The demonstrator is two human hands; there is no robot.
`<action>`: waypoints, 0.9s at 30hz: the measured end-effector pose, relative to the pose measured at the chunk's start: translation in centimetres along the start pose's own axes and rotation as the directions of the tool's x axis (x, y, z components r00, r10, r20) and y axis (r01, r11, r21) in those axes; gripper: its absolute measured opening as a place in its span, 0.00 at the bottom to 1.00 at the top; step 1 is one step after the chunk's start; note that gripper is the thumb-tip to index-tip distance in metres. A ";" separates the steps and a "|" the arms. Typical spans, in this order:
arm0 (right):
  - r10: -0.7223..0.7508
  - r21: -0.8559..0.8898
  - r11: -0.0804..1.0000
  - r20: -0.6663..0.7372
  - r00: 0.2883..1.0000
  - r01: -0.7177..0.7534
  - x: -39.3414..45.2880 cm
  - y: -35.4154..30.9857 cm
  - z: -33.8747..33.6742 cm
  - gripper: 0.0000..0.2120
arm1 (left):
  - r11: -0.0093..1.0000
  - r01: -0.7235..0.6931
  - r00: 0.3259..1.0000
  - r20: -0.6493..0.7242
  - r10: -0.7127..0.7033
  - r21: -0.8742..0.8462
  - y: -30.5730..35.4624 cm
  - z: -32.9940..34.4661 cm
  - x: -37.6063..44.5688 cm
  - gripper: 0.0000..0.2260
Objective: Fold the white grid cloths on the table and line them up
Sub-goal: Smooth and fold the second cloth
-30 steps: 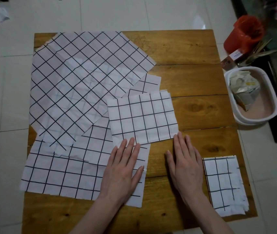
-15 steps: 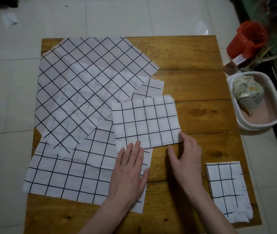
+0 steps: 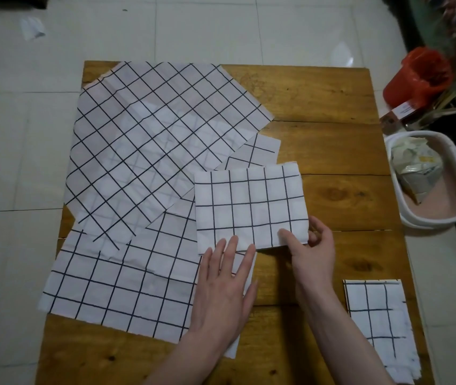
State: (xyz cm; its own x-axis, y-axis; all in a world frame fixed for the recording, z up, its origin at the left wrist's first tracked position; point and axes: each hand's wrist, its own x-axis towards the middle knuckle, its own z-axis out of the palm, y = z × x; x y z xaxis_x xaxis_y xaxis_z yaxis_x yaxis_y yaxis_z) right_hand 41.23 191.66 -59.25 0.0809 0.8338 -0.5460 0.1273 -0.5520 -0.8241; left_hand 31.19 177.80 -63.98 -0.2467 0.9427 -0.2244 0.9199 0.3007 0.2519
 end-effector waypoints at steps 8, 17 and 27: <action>-0.403 -0.244 0.873 0.129 0.906 0.423 -2.7 1.8 -0.8 0.22 | 0.998 -0.061 0.998 -0.025 0.061 -0.028 0.3 0.3 -0.4 0.26; -0.409 -0.172 0.872 0.255 0.876 0.457 -3.6 2.7 0.8 0.38 | 0.974 -0.119 0.988 -0.118 0.097 -0.192 -1.7 0.1 -0.9 0.26; -0.582 -0.373 0.541 0.480 0.656 0.753 -2.7 4.5 3.9 0.13 | 0.940 -0.008 0.971 -0.227 -0.073 -0.340 -4.2 -0.7 -1.7 0.24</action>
State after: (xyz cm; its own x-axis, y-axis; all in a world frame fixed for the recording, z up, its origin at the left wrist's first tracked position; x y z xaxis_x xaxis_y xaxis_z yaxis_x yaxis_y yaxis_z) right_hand 37.73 186.94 -62.10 -0.4954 0.8673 0.0492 0.4991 0.3305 -0.8010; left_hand 27.48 175.07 -64.04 -0.3764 0.9262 -0.0227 0.7634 0.3239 0.5589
